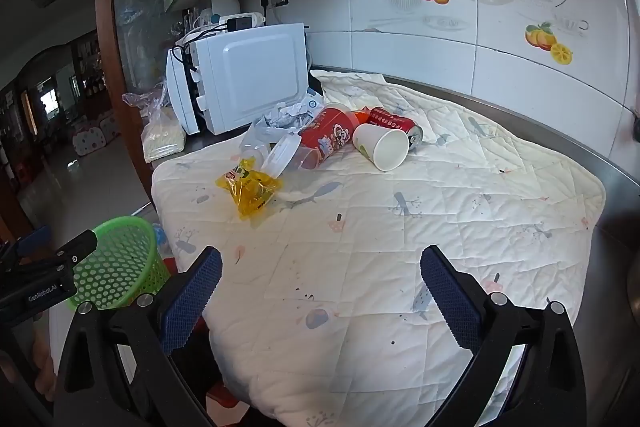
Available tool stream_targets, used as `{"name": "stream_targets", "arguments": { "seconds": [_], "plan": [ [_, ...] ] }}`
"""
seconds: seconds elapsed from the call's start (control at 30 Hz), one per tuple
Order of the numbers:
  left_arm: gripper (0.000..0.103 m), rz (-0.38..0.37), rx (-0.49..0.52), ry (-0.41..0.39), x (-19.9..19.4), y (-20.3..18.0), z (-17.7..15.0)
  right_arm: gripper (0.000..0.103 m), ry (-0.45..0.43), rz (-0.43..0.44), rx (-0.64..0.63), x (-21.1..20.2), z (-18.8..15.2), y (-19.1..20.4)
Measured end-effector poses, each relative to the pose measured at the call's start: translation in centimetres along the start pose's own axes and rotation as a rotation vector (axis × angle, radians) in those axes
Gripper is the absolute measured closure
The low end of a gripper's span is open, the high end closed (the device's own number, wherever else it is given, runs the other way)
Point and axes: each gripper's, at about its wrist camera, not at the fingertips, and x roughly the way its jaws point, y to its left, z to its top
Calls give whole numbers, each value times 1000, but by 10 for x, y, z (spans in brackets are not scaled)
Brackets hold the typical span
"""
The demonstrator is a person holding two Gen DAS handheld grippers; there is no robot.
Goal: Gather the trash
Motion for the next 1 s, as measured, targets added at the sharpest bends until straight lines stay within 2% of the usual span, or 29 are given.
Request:
{"name": "stream_targets", "arguments": {
  "seconds": [0.57,1.0],
  "plan": [
    [5,7,11,5,1,-9,2,7,-1,0,7,1,0,-1],
    [5,-4,9,12,7,-8,-10,7,-6,4,5,-2,0,0]
  ]
}}
